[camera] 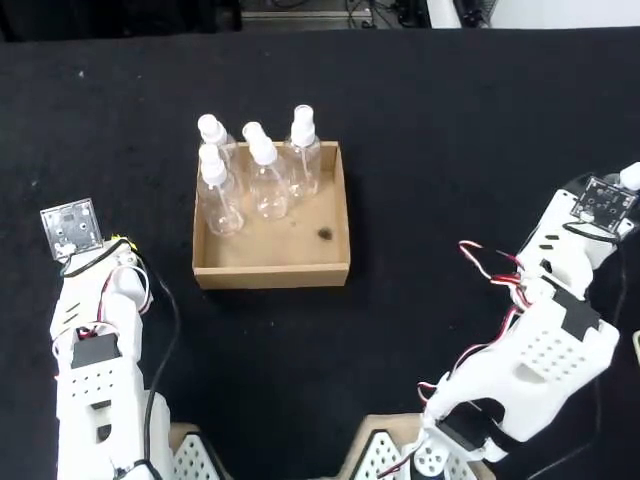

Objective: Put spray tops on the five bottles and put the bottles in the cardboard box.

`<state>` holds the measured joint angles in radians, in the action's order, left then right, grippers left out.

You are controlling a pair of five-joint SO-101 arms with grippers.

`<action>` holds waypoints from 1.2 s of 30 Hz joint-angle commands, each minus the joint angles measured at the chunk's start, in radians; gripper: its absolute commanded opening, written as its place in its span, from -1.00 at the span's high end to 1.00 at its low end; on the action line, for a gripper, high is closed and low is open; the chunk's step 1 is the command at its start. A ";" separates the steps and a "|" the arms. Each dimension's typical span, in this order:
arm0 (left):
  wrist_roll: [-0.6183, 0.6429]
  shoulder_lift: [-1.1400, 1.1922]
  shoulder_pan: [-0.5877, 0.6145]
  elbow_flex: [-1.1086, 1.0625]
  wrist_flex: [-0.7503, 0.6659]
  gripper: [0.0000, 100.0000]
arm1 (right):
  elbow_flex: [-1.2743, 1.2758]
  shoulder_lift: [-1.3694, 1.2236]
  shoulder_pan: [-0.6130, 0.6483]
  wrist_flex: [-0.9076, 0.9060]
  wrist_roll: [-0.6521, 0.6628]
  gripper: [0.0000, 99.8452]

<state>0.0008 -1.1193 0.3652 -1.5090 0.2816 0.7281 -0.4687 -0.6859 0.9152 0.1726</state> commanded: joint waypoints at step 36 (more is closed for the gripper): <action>0.003 -0.020 0.007 0.001 -0.023 0.94 | 0.355 1.184 0.462 -0.838 -0.183 0.94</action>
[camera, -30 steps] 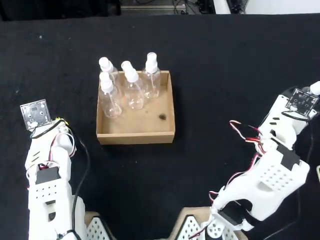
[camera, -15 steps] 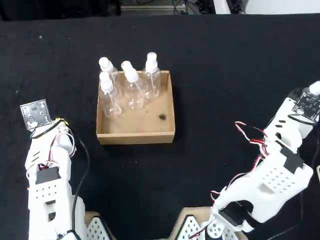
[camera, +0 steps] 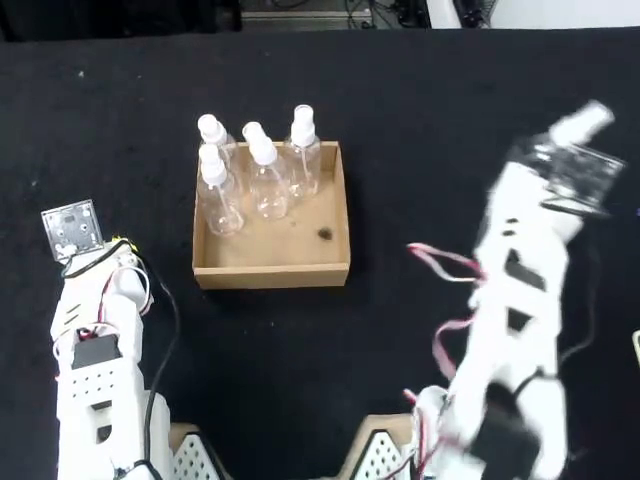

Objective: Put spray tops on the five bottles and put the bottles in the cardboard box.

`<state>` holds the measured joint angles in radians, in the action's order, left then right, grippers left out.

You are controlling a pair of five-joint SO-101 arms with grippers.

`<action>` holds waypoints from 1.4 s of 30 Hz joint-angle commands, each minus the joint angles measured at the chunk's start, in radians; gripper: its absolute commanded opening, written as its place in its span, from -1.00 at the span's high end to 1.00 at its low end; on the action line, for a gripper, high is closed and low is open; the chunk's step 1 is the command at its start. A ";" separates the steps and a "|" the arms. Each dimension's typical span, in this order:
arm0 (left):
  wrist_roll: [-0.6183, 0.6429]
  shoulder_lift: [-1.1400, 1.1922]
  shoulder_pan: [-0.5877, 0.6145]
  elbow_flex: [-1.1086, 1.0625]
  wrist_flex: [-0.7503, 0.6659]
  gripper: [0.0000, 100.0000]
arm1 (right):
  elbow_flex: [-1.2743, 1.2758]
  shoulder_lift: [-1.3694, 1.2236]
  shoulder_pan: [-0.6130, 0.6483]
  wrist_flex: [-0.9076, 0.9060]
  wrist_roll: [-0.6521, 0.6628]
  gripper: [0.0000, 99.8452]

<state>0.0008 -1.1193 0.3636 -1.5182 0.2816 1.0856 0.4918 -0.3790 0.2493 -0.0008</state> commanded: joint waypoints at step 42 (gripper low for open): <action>-0.002 -0.020 0.002 0.001 -0.023 0.94 | 0.277 0.028 0.743 0.169 0.028 0.93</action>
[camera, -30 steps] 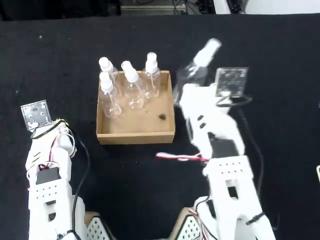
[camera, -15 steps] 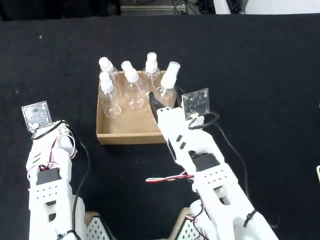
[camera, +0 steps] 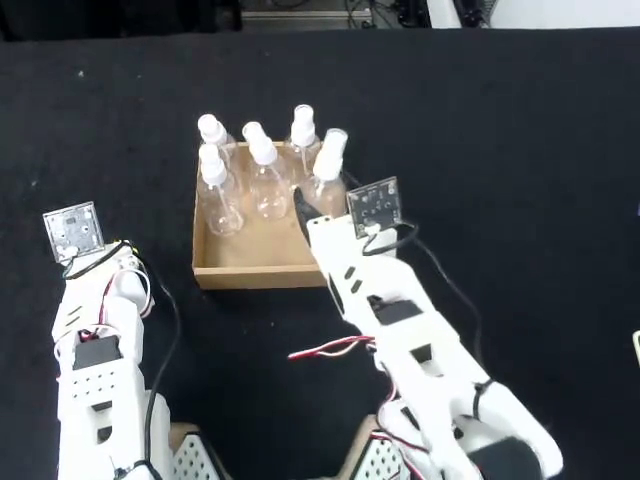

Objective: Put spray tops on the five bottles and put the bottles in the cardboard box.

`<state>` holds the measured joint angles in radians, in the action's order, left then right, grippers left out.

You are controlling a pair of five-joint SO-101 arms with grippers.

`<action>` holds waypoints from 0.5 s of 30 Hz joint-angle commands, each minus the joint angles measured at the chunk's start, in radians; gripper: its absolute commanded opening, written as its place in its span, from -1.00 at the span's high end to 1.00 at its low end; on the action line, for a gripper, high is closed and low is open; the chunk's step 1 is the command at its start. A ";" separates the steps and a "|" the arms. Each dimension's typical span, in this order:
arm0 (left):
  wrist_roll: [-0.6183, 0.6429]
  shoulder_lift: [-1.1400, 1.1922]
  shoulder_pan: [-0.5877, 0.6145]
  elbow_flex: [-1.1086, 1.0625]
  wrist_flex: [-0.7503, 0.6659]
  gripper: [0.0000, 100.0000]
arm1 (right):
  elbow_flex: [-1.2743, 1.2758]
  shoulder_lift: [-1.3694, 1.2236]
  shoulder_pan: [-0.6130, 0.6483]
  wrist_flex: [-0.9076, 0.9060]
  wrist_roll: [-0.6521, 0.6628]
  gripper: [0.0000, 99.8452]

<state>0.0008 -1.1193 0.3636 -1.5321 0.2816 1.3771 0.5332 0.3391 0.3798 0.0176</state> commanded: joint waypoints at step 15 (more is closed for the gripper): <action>-0.002 -0.020 0.007 0.015 -0.023 0.94 | 0.013 -0.059 0.061 0.038 0.091 0.93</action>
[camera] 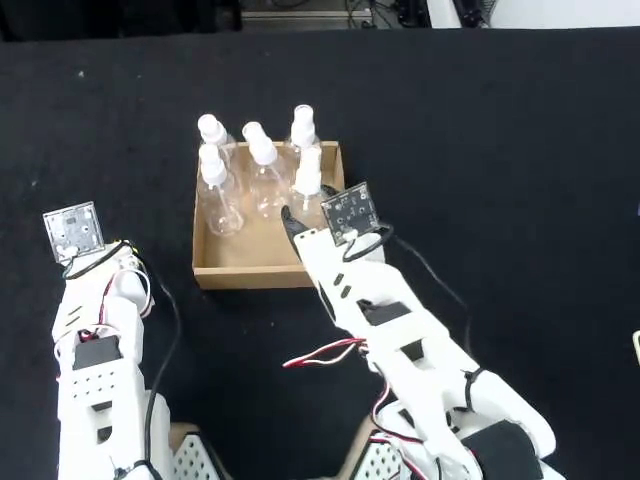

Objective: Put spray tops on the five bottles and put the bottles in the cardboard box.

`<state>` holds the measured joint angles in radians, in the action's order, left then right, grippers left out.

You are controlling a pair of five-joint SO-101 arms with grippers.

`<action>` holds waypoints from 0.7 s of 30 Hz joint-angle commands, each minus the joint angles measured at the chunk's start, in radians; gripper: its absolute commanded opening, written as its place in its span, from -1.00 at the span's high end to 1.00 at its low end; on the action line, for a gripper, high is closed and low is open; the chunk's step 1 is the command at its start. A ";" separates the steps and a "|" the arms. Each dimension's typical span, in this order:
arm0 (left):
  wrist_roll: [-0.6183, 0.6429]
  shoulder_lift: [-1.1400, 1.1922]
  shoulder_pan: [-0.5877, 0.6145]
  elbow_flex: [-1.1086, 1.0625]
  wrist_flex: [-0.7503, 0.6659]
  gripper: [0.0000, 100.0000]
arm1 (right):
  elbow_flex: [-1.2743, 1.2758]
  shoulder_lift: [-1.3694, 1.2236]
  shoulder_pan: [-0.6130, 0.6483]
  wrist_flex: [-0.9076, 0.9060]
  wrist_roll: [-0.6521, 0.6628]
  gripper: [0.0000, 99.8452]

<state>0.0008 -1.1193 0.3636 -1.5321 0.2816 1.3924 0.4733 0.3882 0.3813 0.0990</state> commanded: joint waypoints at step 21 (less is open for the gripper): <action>0.002 -0.020 0.002 0.015 -0.023 0.94 | -0.101 -0.162 0.006 0.152 0.011 0.93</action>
<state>0.0008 -1.1193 0.3636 -1.5321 0.2816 1.3571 0.3368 0.3851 0.4826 0.1020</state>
